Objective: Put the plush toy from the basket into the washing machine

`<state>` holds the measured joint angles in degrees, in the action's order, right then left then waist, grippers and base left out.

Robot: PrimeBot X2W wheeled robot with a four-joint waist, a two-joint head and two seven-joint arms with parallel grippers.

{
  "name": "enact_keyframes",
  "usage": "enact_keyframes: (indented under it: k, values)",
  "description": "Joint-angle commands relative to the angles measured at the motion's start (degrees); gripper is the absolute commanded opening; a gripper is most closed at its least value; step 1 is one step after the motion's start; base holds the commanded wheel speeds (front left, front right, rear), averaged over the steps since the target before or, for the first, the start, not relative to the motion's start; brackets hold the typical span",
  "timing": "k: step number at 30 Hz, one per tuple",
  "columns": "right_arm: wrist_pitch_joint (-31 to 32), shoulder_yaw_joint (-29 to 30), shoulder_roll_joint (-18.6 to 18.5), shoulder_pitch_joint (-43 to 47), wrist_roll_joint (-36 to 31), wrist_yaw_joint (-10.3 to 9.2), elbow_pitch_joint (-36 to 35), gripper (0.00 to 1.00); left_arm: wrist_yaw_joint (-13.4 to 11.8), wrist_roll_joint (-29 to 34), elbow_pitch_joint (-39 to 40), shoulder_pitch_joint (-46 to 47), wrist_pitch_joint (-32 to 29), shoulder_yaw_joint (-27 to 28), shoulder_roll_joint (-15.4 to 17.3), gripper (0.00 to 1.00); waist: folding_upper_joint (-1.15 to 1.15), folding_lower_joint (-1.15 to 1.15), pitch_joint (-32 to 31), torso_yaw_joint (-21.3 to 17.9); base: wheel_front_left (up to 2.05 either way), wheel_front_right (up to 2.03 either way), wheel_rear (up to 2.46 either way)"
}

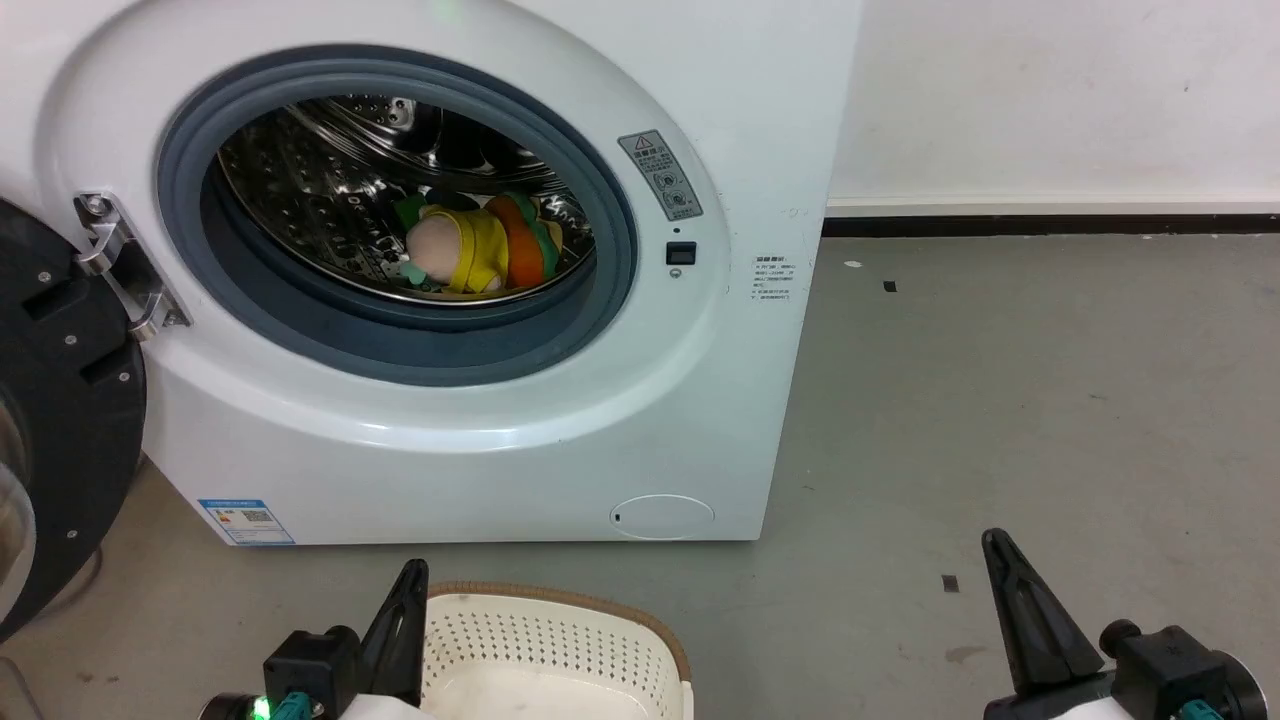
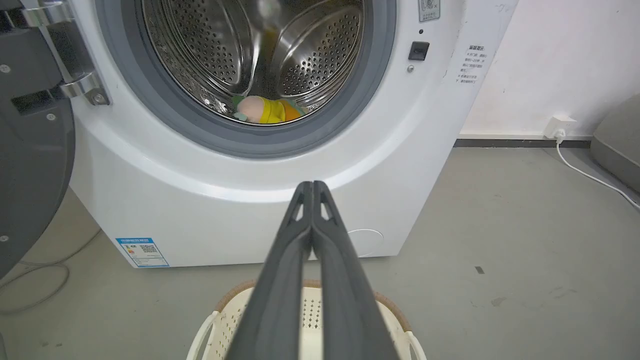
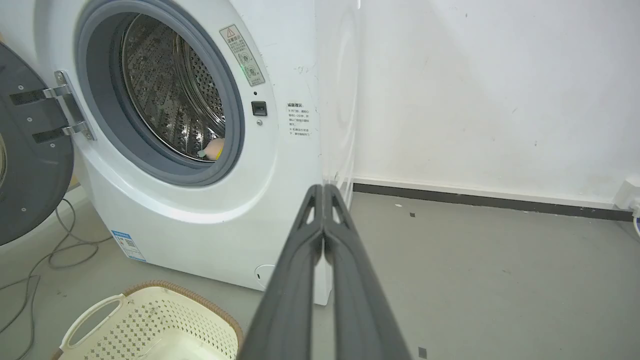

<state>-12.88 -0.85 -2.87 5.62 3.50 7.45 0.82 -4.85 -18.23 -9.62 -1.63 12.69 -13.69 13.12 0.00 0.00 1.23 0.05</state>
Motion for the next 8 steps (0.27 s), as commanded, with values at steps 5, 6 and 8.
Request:
enact_keyframes:
  k: [5,6,8]
  values:
    - [0.8,0.1,0.0,-0.9,-0.6,0.01,-0.1,0.0,0.5,1.4,0.9,0.3,-0.7,1.1,-0.8,0.0,0.0,0.0,-0.1,0.0,0.0,0.0,0.0]
    - [0.9,0.1,0.0,-0.9,-0.6,0.01,-0.2,0.0,0.5,1.6,0.9,0.3,-0.8,1.2,-0.9,0.0,0.0,0.0,-0.1,0.0,0.0,0.0,0.0]
    - [1.2,0.1,0.0,-1.0,-0.7,0.01,-0.2,0.0,0.6,1.9,1.1,0.3,-1.1,1.4,-1.1,0.0,0.0,0.0,-0.1,0.0,0.0,0.0,0.0]
